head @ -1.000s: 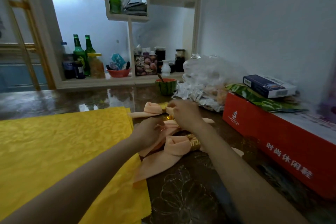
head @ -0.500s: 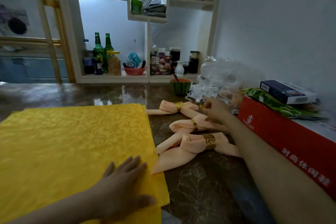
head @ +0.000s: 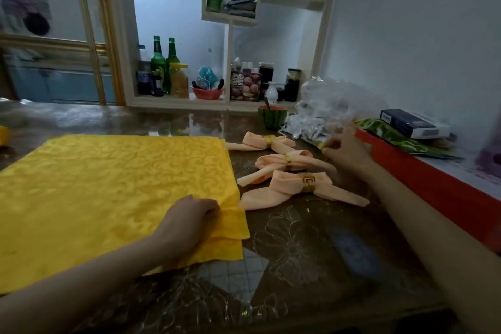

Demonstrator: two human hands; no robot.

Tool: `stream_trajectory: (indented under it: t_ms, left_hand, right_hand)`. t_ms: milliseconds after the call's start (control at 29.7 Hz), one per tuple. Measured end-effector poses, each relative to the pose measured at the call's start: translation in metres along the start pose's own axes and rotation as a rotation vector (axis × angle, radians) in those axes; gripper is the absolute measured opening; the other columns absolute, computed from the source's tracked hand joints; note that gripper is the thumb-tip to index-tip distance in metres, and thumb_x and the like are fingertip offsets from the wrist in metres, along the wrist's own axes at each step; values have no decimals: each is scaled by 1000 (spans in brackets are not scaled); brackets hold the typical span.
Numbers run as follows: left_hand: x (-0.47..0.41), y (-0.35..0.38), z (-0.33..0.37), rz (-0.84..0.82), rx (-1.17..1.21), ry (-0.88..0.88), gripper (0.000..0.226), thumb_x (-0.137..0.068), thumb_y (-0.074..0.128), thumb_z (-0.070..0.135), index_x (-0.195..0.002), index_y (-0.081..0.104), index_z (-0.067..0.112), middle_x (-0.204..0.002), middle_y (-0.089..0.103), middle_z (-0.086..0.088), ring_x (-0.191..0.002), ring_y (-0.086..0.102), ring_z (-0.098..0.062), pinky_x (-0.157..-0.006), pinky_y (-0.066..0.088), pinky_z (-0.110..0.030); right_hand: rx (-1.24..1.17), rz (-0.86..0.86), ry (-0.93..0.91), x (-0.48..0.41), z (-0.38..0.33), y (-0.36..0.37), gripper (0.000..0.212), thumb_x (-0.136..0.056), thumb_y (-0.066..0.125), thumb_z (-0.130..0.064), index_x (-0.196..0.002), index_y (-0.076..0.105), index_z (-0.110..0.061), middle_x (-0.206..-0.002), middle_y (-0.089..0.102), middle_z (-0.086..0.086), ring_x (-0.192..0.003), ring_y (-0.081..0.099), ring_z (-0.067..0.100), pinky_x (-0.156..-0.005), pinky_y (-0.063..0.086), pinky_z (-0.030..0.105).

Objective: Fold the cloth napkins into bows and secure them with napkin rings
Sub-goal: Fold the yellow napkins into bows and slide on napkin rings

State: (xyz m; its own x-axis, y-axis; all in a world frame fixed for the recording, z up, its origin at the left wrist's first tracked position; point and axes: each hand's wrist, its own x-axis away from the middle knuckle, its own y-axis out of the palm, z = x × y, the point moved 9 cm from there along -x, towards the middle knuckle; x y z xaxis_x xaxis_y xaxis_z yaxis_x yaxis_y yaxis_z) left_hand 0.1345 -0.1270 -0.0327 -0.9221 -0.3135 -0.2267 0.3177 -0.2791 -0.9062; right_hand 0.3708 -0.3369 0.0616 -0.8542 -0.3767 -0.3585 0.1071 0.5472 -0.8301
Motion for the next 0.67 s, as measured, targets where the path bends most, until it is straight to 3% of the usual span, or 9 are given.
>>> stream_trajectory:
  t_ms: [101,202,303,371,438,472,506,573,674]
  left_hand:
    - [9,-20,-3,20,187,-49,27,-98,46,15,-117,64,16,-123,60,2,-114,55,-15,-89,40,-21]
    - [26,-37,-3,10,341,-52,24,-96,51,16,-112,67,10,-113,64,1,-102,57,-9,-81,39,-15]
    - [53,-54,-12,-56,528,-123,17,-94,52,18,-90,69,20,-83,68,11,-69,58,4,-60,42,-8]
    - [62,-62,-26,-210,661,-249,21,-96,49,20,-82,65,20,-64,65,10,-55,58,-1,-52,44,-14]
    - [68,-70,-44,-347,772,-418,16,-96,47,20,-92,62,23,-82,67,5,-73,63,-8,-67,50,-22]
    - [66,-77,-57,-355,784,-478,15,-96,47,19,-101,60,23,-93,64,4,-85,61,-10,-80,48,-25]
    - [59,-86,-73,-313,768,-517,17,-97,47,18,-110,57,20,-101,59,4,-93,57,-11,-89,43,-28]
    - [35,-116,-117,-14,646,-550,25,-98,46,17,-120,55,11,-109,55,-2,-96,52,-15,-92,40,-33]
    - [33,-168,-160,518,255,-645,32,-101,37,21,-120,53,1,-118,57,-19,-101,54,-30,-86,42,-40]
  right_hand:
    - [-259,-95,-180,44,-71,9,11,-88,61,-15,-98,65,-12,-93,61,0,-82,54,11,-68,42,22]
    - [-360,-240,-323,80,-126,33,8,-90,60,-15,-96,63,-10,-91,60,-2,-81,55,6,-65,44,18]
    - [-418,-291,-401,92,-158,55,12,-91,57,-11,-101,63,-5,-88,62,1,-74,57,6,-64,47,13]
    - [-404,-296,-428,88,-171,69,13,-91,57,-10,-102,64,-5,-83,58,-5,-68,55,1,-58,46,9]
    - [-309,-321,-474,82,-182,88,14,-91,57,-11,-103,65,-8,-89,59,-4,-72,56,1,-62,45,8]
    - [-205,-332,-505,78,-186,100,17,-92,56,-14,-106,65,-11,-97,61,-3,-82,58,6,-71,45,10]
    - [-63,-331,-530,74,-189,112,20,-94,54,-18,-110,65,-15,-106,62,-1,-95,57,12,-85,44,21]
    - [218,-287,-555,65,-190,131,26,-96,47,-21,-117,62,-21,-118,60,0,-113,49,20,-99,30,41]
    - [433,-193,-557,54,-189,141,27,-98,42,-19,-116,62,-22,-118,59,1,-115,47,22,-100,27,43]
